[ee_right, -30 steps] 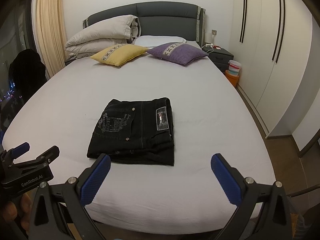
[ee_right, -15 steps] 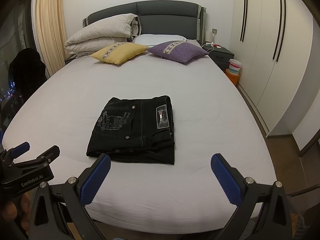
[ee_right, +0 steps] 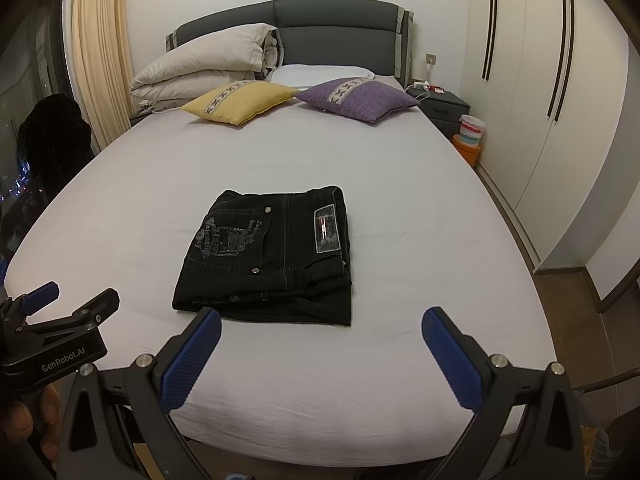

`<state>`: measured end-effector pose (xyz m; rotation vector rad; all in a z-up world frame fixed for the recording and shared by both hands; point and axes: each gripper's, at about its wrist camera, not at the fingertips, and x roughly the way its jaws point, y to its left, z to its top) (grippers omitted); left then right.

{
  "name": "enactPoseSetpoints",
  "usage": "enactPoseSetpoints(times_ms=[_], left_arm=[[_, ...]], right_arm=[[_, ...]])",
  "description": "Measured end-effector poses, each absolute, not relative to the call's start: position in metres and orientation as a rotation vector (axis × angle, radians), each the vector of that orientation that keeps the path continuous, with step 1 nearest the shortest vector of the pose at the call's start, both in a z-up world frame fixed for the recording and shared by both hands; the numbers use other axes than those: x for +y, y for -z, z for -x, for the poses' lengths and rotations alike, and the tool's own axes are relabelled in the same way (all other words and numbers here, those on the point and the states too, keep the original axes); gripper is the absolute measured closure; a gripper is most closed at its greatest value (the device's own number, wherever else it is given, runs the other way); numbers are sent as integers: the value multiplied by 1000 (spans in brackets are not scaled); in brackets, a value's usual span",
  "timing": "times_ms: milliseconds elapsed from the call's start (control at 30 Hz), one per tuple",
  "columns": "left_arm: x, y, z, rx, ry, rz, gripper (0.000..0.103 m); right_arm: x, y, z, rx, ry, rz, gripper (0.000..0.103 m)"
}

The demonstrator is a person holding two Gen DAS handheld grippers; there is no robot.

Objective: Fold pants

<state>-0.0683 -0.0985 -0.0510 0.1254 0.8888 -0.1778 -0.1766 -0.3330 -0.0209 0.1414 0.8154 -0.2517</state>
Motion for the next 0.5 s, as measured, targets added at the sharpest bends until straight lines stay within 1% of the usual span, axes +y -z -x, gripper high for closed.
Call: enactPoseSetpoints(times_ms=[500], left_arm=[[-98, 52, 68, 889, 175, -126, 0]], right_arm=[[-333, 21, 177, 817, 251, -142, 0]])
